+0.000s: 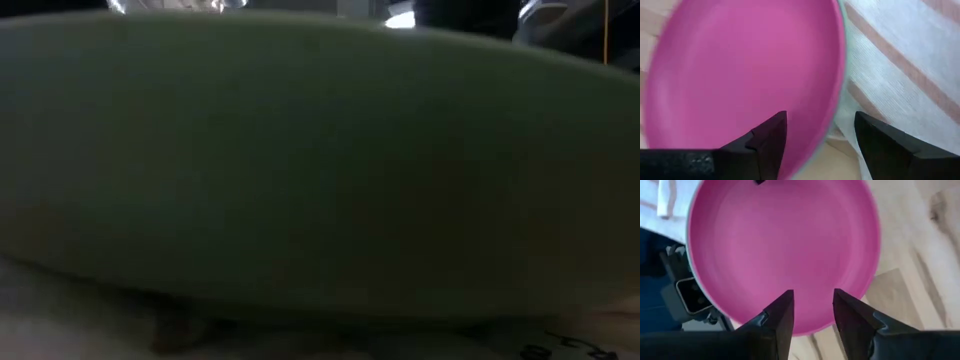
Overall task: Sort dishes
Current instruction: Put the pink plate in the dish rack
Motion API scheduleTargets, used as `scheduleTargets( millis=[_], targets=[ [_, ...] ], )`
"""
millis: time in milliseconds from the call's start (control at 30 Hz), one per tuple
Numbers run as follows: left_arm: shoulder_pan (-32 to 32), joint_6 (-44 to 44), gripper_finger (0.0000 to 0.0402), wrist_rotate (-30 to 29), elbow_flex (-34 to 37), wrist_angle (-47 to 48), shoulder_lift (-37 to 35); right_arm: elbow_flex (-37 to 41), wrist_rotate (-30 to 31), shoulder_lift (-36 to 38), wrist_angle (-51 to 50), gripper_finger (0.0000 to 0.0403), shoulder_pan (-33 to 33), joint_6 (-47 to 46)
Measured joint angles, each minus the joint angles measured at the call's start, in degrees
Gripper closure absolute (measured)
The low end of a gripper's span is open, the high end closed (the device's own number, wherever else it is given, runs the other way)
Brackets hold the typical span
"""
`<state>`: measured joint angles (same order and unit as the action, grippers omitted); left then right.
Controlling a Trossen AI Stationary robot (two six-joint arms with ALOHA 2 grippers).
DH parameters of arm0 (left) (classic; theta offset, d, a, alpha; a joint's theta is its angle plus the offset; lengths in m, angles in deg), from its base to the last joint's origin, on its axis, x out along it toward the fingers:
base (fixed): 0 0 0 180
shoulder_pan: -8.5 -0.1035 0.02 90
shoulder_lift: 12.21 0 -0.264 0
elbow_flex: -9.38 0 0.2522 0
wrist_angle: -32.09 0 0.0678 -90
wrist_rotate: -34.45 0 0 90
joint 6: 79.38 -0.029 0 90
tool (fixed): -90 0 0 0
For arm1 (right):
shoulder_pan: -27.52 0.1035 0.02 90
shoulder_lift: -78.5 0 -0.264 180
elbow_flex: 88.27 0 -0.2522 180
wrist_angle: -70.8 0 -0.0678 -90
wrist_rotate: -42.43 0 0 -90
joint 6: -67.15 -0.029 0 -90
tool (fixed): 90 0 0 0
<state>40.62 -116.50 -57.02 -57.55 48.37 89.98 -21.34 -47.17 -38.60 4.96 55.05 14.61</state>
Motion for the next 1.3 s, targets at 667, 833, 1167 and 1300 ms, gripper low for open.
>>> scheduleTargets(
  millis=[667, 833, 1167, 1300],
  targets=[
    [-1.1, 3.3, 0.0385, -4.1, -3.3, 4.6, 0.4, 0.0, 0.0, 0.0, 6.7, 0.0262, 3.9, 0.5],
    [-1.2, 2.6, 0.0392, -5.8, -3.4, 4.6, 0.4, 0.0, 2.0, -0.6, 8.3, 0.0262, 4.8, 0.5],
    [-1.2, 0.4, 0.0389, -5.9, -3.4, 4.7, 0.5, 0.1, 3.0, -2.3, 4.6, 0.0262, 6.0, 14.9],
    [-1.2, -0.4, 0.0396, -5.7, -3.4, 4.7, 0.5, 0.1, 3.0, -2.4, 4.5, 0.0262, 5.9, 22.3]
  ],
)
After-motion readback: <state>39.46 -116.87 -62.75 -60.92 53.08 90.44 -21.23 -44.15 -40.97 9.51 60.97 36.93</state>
